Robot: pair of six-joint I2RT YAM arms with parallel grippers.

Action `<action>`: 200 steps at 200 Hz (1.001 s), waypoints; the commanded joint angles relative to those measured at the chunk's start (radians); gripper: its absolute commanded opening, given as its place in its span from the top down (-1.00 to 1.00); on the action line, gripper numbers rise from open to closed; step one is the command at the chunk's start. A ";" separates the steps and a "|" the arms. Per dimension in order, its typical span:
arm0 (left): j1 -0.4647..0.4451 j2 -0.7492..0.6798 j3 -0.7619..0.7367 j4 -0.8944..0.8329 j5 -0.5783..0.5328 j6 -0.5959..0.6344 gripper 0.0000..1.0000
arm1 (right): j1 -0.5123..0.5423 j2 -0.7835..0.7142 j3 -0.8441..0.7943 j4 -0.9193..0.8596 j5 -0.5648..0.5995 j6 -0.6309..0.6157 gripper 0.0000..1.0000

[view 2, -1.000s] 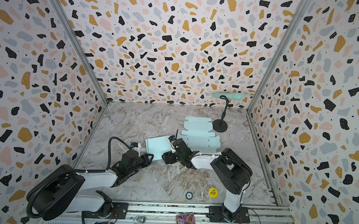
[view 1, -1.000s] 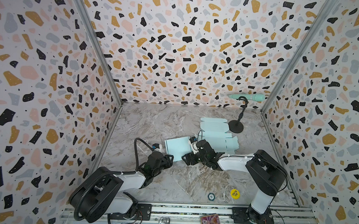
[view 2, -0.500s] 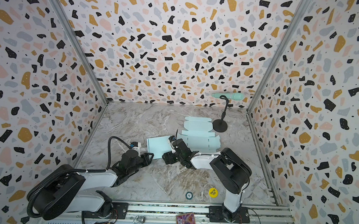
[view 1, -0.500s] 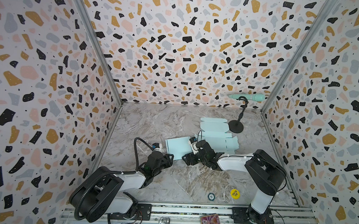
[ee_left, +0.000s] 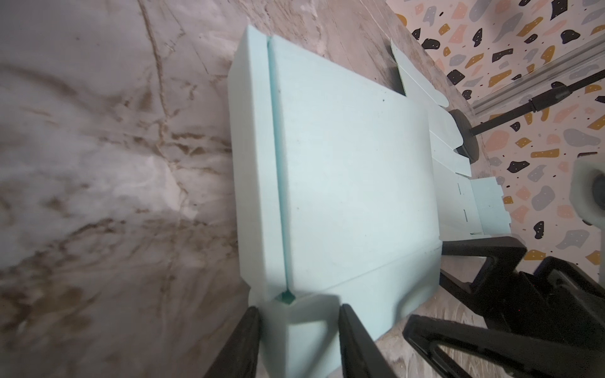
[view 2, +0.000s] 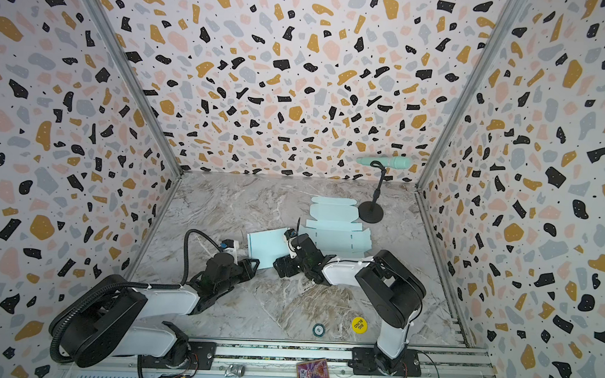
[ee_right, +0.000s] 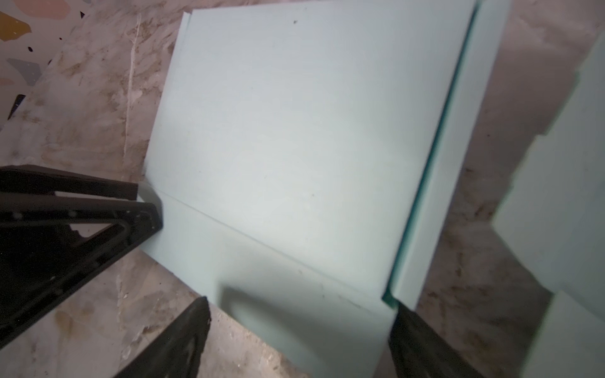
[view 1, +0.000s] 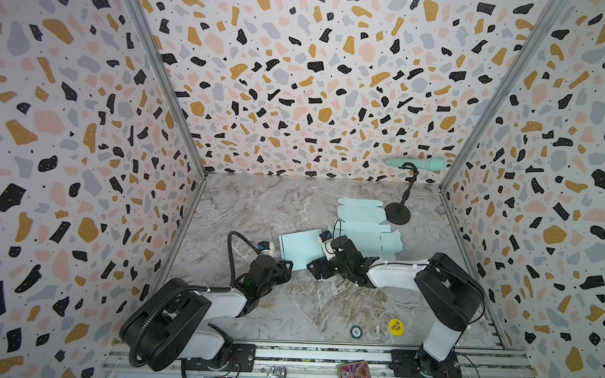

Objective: Fold the paper box
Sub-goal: 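Release the flap with the right gripper and lift it away while left gripper holds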

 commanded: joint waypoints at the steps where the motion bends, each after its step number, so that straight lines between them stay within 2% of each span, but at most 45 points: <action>1: -0.004 -0.011 0.028 -0.002 -0.012 0.034 0.18 | -0.021 -0.099 -0.032 -0.061 0.001 -0.021 -0.77; 34: -0.003 -0.015 0.030 -0.013 -0.017 0.041 0.18 | -0.064 -0.211 -0.048 -0.164 0.074 -0.071 -0.84; 63: -0.003 -0.008 0.031 -0.005 -0.010 0.043 0.18 | -0.102 -0.187 0.069 -0.247 0.101 -0.166 -0.85; 87: -0.004 -0.009 0.036 -0.010 -0.006 0.048 0.18 | -0.117 -0.083 0.231 -0.291 0.085 -0.258 -0.85; 112: -0.004 -0.014 0.036 -0.019 -0.006 0.054 0.18 | -0.118 0.094 0.461 -0.364 0.047 -0.348 -0.84; 146: -0.004 -0.013 0.033 -0.025 -0.009 0.059 0.18 | -0.114 0.296 0.712 -0.442 0.001 -0.407 -0.84; 171: -0.004 -0.006 0.033 -0.024 -0.007 0.061 0.18 | -0.109 0.390 0.804 -0.497 -0.025 -0.442 -0.81; 200: -0.004 -0.006 0.034 -0.024 -0.007 0.064 0.18 | -0.098 0.402 0.767 -0.493 -0.031 -0.453 -0.80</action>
